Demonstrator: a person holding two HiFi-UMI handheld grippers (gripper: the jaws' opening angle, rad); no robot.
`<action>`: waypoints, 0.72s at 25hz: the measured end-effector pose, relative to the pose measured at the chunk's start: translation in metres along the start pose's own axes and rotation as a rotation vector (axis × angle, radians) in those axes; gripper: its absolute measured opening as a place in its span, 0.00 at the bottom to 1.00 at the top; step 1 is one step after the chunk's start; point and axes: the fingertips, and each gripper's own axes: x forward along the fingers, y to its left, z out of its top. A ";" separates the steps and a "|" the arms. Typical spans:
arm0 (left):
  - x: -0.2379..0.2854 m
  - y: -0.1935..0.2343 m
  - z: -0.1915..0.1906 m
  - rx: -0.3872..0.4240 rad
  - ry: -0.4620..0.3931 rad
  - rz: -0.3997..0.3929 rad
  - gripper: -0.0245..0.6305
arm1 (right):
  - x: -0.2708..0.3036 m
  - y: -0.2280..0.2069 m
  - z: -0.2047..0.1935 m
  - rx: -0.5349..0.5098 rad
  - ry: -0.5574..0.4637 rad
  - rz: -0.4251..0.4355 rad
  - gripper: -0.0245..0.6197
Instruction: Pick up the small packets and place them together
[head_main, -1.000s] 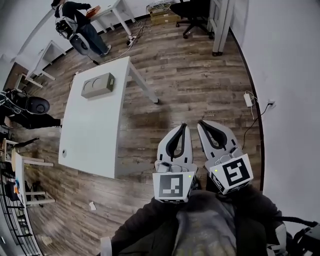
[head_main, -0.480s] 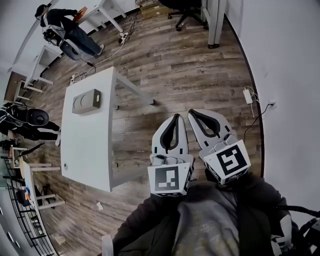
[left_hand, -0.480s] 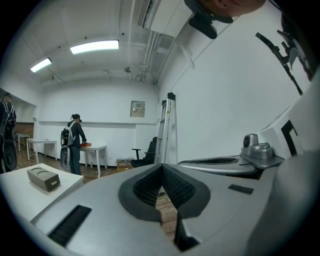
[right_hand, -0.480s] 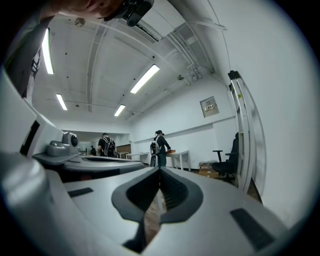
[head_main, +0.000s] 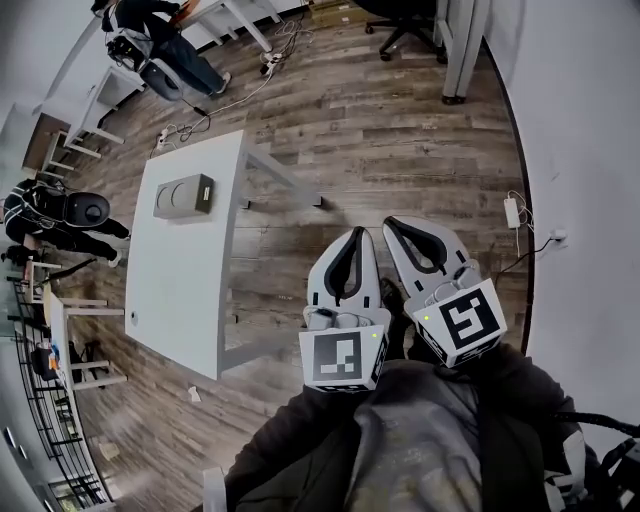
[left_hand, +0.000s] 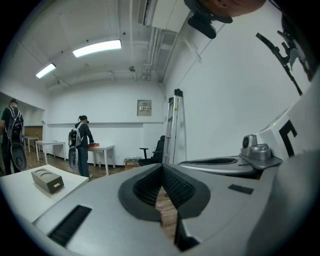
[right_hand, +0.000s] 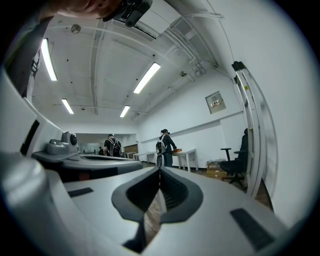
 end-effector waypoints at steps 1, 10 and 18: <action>0.003 0.002 -0.001 -0.002 0.000 0.004 0.04 | 0.004 -0.002 -0.001 -0.003 0.002 0.005 0.05; 0.057 0.051 -0.007 -0.040 0.005 0.056 0.04 | 0.072 -0.023 -0.003 -0.025 0.036 0.059 0.05; 0.111 0.115 -0.012 -0.053 0.054 0.127 0.04 | 0.158 -0.042 -0.008 0.020 0.067 0.122 0.05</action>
